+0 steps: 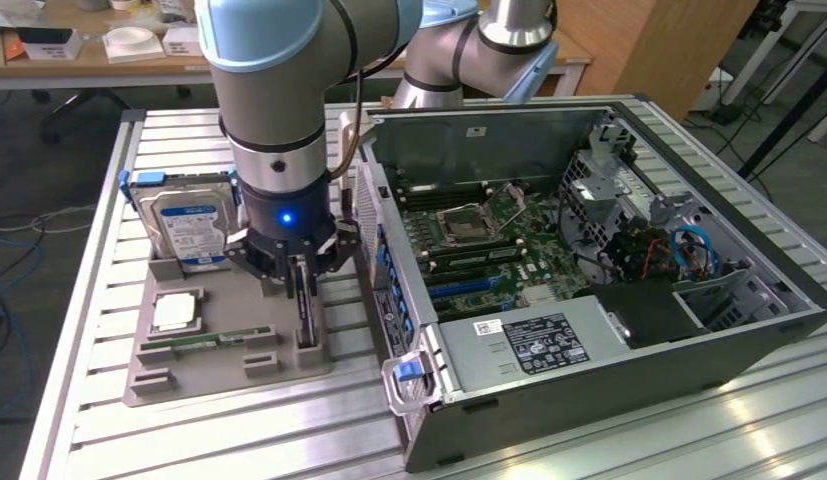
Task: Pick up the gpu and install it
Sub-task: 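Pick up the gpu and move the gpu toward the slot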
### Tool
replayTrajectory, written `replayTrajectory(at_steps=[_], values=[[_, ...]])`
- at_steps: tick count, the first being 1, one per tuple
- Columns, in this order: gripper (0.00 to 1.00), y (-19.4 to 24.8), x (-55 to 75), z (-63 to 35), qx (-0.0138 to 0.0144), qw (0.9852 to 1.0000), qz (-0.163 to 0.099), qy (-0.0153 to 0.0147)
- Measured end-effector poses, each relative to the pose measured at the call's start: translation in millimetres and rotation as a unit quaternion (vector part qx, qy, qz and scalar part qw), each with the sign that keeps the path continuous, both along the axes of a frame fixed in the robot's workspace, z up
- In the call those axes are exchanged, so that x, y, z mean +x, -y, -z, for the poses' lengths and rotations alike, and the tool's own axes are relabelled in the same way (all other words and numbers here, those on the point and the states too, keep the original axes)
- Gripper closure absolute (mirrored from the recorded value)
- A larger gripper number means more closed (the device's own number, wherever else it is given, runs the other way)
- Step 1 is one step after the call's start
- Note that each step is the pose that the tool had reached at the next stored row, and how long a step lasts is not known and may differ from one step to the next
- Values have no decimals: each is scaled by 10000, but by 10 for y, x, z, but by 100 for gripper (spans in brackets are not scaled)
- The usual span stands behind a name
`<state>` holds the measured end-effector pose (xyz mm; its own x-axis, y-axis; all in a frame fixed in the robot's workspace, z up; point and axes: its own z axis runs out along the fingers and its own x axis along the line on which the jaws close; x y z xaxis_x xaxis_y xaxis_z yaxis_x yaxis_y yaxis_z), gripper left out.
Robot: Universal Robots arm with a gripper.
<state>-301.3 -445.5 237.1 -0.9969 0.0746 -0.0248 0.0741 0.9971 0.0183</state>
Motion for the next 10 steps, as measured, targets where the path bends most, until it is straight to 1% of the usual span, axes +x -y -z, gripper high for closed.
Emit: replayTrajectory(at_steps=[10], values=[[67, 0, 8, 0, 0, 10000, 0, 0]])
